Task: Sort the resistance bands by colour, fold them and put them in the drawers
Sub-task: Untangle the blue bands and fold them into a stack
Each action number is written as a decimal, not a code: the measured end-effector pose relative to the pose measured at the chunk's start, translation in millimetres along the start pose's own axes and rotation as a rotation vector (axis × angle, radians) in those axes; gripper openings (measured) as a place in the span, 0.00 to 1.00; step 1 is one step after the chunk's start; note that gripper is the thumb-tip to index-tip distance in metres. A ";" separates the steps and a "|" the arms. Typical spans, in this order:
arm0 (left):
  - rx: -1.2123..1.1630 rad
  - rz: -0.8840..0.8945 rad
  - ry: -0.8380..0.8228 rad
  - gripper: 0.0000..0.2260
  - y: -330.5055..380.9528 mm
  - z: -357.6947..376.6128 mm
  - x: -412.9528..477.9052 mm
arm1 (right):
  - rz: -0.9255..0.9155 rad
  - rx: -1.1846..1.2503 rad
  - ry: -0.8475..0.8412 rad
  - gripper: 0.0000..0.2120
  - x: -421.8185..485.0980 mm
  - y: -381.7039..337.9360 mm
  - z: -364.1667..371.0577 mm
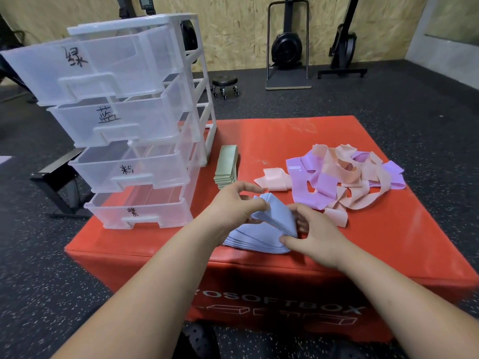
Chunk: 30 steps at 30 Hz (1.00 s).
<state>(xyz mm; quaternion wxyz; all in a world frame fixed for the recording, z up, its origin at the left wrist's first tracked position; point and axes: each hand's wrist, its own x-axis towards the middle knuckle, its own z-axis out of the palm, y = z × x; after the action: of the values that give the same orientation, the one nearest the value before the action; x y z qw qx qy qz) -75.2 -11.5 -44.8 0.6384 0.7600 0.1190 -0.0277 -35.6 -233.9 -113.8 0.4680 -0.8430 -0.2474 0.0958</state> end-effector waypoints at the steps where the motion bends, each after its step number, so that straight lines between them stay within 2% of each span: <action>1: 0.113 0.033 0.018 0.14 -2.6 -0.2 0.7 | -0.007 -0.030 -0.001 0.25 -0.2 -0.7 -0.2; 5: 0.439 0.120 0.049 0.15 -11.3 -2.7 0.9 | -0.028 -0.139 -0.009 0.26 -0.9 -6.9 2.2; 9: 0.570 0.126 -0.007 0.16 -18.9 -7.5 2.6 | -0.054 -0.214 -0.011 0.28 -0.7 -7.5 4.8; 19: 0.571 0.154 0.028 0.14 -18.8 -13.1 6.5 | -0.117 -0.282 -0.010 0.30 4.8 -5.0 13.5; 24: 0.538 0.135 0.045 0.14 -19.0 -17.3 5.1 | -0.124 -0.344 -0.042 0.40 7.0 -0.4 18.5; 28: 0.518 0.130 0.045 0.13 -18.9 -19.8 2.4 | -0.103 -0.302 -0.076 0.47 8.3 0.6 17.4; 30: 0.445 0.117 0.040 0.14 -18.4 -20.2 1.9 | -0.114 -0.311 -0.073 0.48 9.4 -0.5 19.4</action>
<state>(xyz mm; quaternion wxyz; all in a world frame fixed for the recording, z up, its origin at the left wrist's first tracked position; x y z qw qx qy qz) -79.5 11.3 -59.3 0.4530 0.8881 0.0785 -0.0011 -35.3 -214.5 -123.3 0.3274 -0.8857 -0.3236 0.0599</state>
